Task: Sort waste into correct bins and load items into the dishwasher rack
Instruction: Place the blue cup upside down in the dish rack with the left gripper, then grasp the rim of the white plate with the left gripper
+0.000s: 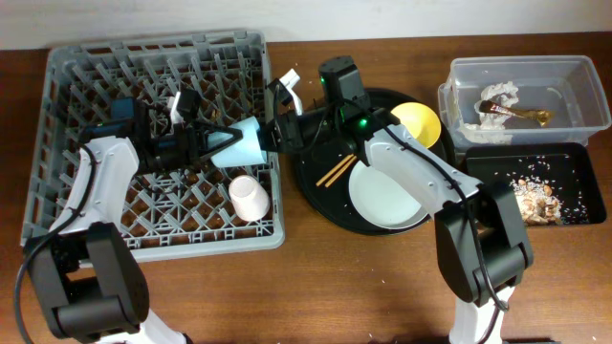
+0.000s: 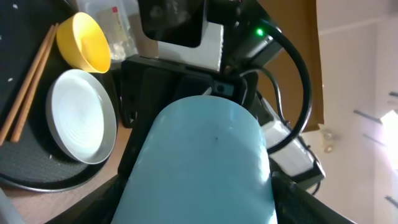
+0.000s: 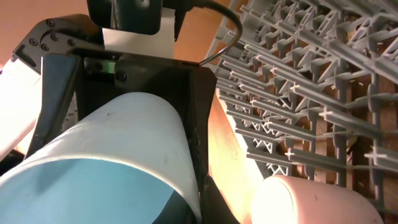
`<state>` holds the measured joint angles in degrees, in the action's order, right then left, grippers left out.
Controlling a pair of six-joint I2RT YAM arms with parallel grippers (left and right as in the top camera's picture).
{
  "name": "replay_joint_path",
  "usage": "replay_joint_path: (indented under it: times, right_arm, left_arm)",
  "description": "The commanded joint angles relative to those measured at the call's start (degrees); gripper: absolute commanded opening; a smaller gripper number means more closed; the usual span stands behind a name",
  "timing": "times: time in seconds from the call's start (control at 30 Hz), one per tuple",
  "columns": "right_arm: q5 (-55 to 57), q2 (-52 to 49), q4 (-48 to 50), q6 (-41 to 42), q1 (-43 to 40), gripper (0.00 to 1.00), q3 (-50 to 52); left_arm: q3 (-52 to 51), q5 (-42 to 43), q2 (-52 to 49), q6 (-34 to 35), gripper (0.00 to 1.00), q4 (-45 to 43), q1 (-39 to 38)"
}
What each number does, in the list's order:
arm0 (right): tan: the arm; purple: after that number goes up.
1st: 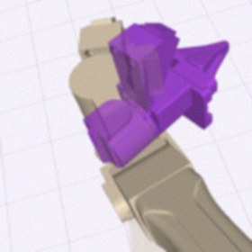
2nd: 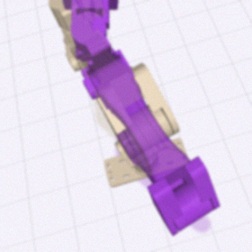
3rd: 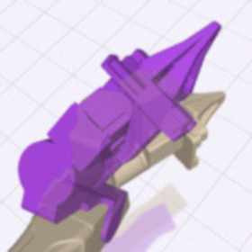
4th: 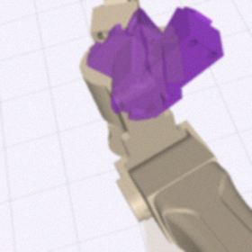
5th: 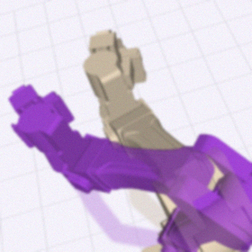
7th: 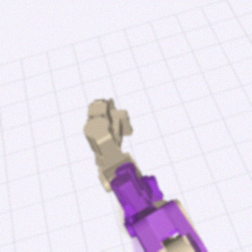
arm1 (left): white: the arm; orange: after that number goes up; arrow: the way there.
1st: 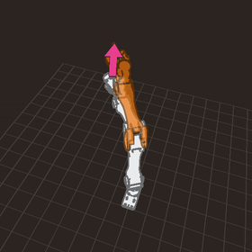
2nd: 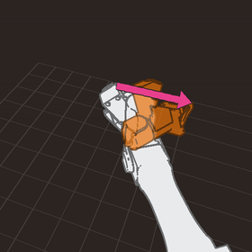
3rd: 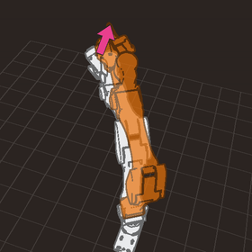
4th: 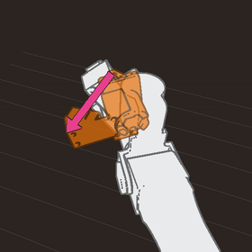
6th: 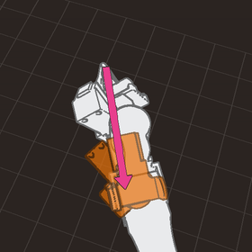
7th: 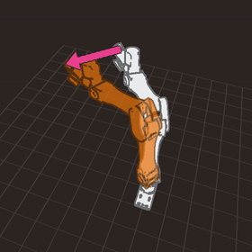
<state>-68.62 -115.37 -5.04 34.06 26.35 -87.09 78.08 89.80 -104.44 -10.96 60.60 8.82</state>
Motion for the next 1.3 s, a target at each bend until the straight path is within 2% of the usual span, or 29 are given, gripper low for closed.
replay_joint_path:
  times: [0.0,0.03,0.07,0.1,0.17,0.2,0.23,0.27,0.33,0.37,0.43,0.47,0.53,0.6,0.77,0.9,0.93,0.97,1.07,1.1,1.2,1.27]
  right_arm:
    - [4.0,0.4,0.2,-0.6,-2.1,0.23,-0.6]
    - [4.0,0.4,0.2,-0.6,-3.1,0.42,-0.6]
    - [4.0,0.4,0.2,-0.6,-4.3,0.54,-0.6]
    - [4.0,0.4,0.2,-0.6,-5.7,0.59,-0.6]
    - [3.4,0.4,0.1,-0.6,-8.6,0.62,-0.6]
    - [3.3,0.4,-0.2,-0.8,-10.7,0.64,-0.6]
    - [1.6,0.6,-0.4,-0.9,-13.1,0.69,-0.6]
    - [1.6,1.5,-2.9,-4.1,-14.7,0.74,-0.6]
    - [5.4,4.0,-10.3,-10.4,-16.3,0.82,-0.6]
    - [15.3,6.8,-22.0,-18.9,-16.5,0.85,-0.6]
    - [32.2,10.1,-35.9,-25.9,-16.5,0.89,-0.6]
    - [40.5,11.3,-41.8,-26.3,-16.5,0.91,-0.6]
    - [46.1,11.6,-47.2,-26.3,-16.6,0.98,-0.6]
    - [46.9,11.6,-49.0,-26.3,-16.7,0.98,-0.6]
    - [50.1,11.6,-53.1,-26.4,-16.7,0.98,-0.6]
    - [50.1,11.6,-54.4,-26.4,-16.6,0.98,-0.6]
    - [50.1,11.5,-54.6,-26.4,-16.6,0.99,-0.5]
    - [50.6,11.5,-54.6,-26.4,-16.6,0.99,-0.5]
    - [51.3,11.5,-53.8,-26.3,-16.7,0.99,-0.6]
    - [51.3,11.6,-53.5,-26.3,-16.7,0.99,-1.3]
    - [51.3,14.1,-57.6,-26.3,-19.3,0.98,-10.0]
    - [52.6,17.8,-62.1,-23.9,-24.1,0.98,-14.1]
  left_arm:
    - [0.0,0.3,0.6,0.2,0.36,0.7,0.3]
    - [0.0,0.3,0.6,0.2,0.33,1.0,0.3]
    - [0.0,0.3,0.6,0.2,0.32,1.0,0.3]
    - [0.0,0.3,0.7,0.2,0.29,1.0,0.3]
    - [0.0,0.3,0.7,0.2,0.27,1.1,0.3]
    - [0.0,0.2,0.7,0.2,0.24,1.1,0.3]
    - [1.9,-8.5,1.4,5.7,0.18,1.1,0.3]
    - [5.3,-22.3,2.9,12.9,0.18,1.2,0.0]
    - [14.0,-41.2,7.2,18.0,0.19,1.2,-3.7]
    - [20.2,-56.0,9.5,21.2,0.20,1.6,-8.1]
    - [24.7,-78.0,10.0,24.7,0.25,1.6,-14.6]
    - [24.7,-86.8,9.7,25.1,0.25,0.7,-18.1]
    - [24.7,-94.5,7.5,25.1,0.25,-0.5,-22.9]
    - [24.7,-98.2,1.6,25.7,0.25,-1.2,-26.1]
    - [24.7,-98.3,-11.5,25.7,0.24,-3.3,-26.4]
    - [24.7,-98.9,-17.1,26.4,0.25,-4.5,-26.4]
    - [24.7,-98.9,-18.6,26.4,0.42,-4.4,-26.4]
    - [24.6,-98.8,-19.1,26.4,0.67,-4.3,-26.4]
    - [26.2,-98.9,-19.2,26.4,0.96,-2.7,-26.1]
    - [28.7,-98.9,-19.2,26.4,0.96,-0.3,-25.9]
    - [48.7,-98.3,-19.2,26.4,0.95,16.7,-25.4]
    - [57.7,-95.6,-19.2,26.4,0.93,25.3,-27.9]
